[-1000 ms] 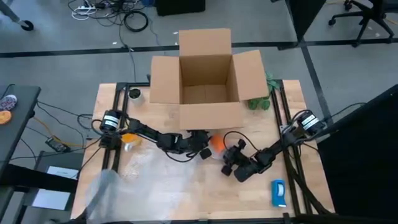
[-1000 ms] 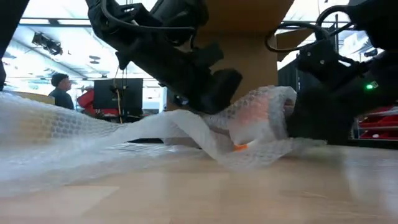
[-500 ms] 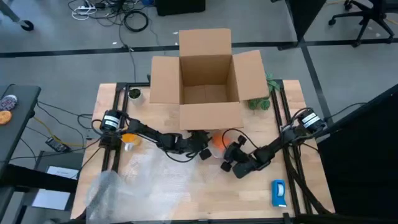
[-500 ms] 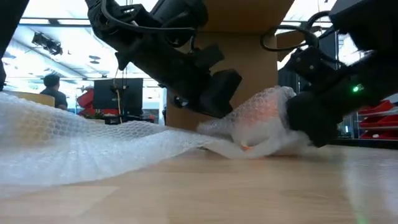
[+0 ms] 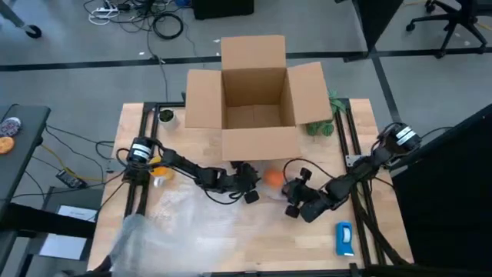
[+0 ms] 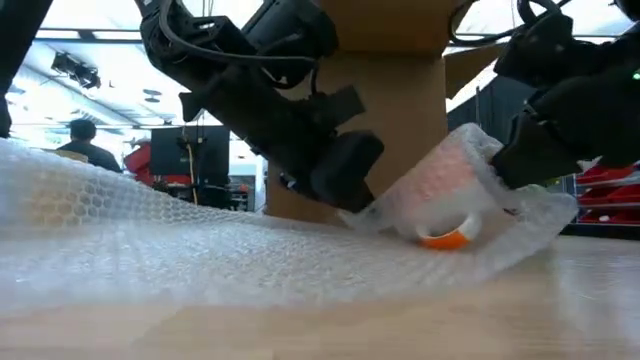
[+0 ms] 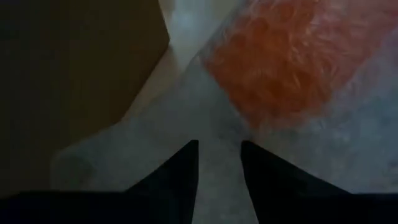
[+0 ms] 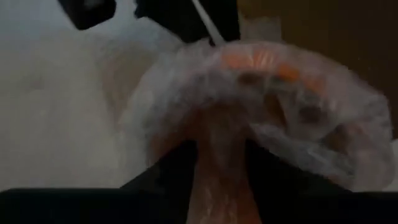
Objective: Wrap mug
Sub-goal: Wrap the orange mug with the bubble wrap
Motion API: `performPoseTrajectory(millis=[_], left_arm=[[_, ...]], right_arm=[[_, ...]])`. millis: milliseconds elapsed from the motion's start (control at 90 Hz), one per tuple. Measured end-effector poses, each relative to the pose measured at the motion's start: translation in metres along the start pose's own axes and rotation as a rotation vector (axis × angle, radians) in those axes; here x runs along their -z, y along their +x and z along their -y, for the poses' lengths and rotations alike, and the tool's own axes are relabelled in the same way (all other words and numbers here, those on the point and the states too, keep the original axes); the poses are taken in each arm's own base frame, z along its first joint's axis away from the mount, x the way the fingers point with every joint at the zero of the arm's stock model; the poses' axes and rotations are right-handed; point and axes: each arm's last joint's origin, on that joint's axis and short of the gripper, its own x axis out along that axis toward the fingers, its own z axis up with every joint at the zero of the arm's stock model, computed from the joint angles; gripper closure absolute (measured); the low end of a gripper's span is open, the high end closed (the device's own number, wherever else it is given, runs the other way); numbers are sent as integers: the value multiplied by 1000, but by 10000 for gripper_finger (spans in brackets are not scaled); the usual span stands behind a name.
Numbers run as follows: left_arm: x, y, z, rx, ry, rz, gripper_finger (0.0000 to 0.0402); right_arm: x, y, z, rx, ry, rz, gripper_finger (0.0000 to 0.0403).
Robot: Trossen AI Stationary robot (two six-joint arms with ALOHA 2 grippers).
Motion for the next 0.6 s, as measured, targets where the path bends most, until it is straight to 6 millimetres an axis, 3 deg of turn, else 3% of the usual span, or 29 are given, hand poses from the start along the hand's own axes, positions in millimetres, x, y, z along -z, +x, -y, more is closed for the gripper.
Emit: performPoseTrajectory(millis=[233, 600], left_arm=[[-1, 0, -1, -11, -1, 5, 294], [-1, 0, -1, -15, -3, 6, 294]], right_arm=[[-6, -18, 1, -87, 28, -5, 284], [2, -40, 11, -119, 111, -135, 293]])
